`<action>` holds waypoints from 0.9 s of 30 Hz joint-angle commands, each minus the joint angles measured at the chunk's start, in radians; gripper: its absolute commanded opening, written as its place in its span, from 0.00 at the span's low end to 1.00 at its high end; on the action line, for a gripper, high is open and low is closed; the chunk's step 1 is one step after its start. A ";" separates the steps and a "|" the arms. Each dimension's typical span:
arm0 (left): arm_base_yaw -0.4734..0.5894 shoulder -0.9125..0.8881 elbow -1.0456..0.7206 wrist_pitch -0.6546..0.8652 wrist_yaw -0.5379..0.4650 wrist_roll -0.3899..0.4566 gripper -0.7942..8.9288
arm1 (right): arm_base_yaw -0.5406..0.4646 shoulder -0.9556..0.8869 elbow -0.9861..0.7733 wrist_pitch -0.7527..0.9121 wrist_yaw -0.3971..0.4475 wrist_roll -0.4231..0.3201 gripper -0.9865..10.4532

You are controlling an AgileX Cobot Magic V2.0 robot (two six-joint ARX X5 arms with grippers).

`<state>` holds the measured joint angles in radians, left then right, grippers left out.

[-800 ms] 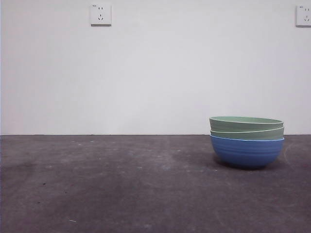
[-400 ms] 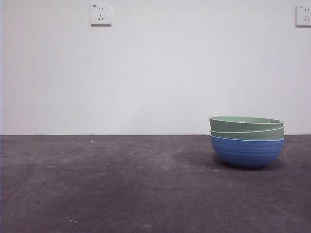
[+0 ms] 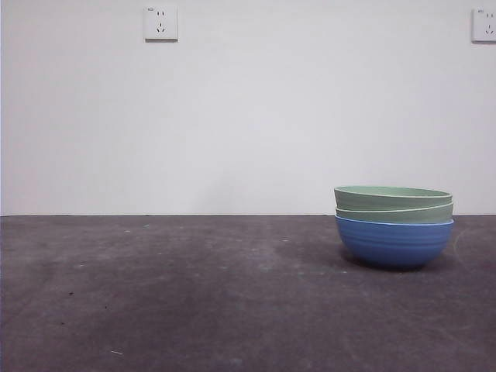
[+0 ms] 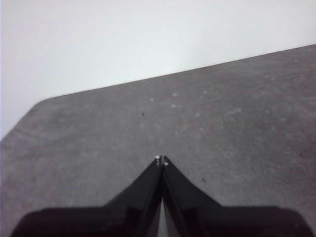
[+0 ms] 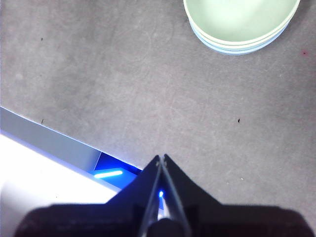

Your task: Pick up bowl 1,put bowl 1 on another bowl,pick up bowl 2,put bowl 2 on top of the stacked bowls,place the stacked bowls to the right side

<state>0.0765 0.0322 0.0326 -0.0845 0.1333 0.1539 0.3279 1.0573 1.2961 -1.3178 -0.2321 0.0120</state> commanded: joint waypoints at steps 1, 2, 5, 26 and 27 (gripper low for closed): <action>0.004 -0.013 -0.029 -0.009 -0.002 -0.043 0.08 | 0.000 0.001 0.001 0.003 0.003 0.005 0.09; 0.004 -0.015 -0.029 -0.032 -0.002 -0.046 0.08 | 0.000 0.001 0.001 0.003 0.003 0.005 0.09; 0.004 -0.016 -0.029 -0.077 -0.002 -0.047 0.08 | 0.000 0.001 0.001 0.003 0.003 0.005 0.09; 0.004 -0.016 -0.029 -0.089 0.000 -0.153 0.08 | 0.000 0.001 0.001 0.003 0.003 0.005 0.09; 0.004 -0.016 -0.029 -0.089 0.000 -0.153 0.08 | 0.000 0.001 0.001 0.003 0.003 0.005 0.09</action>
<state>0.0765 0.0193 0.0177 -0.1757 0.1333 0.0132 0.3279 1.0573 1.2961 -1.3170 -0.2321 0.0120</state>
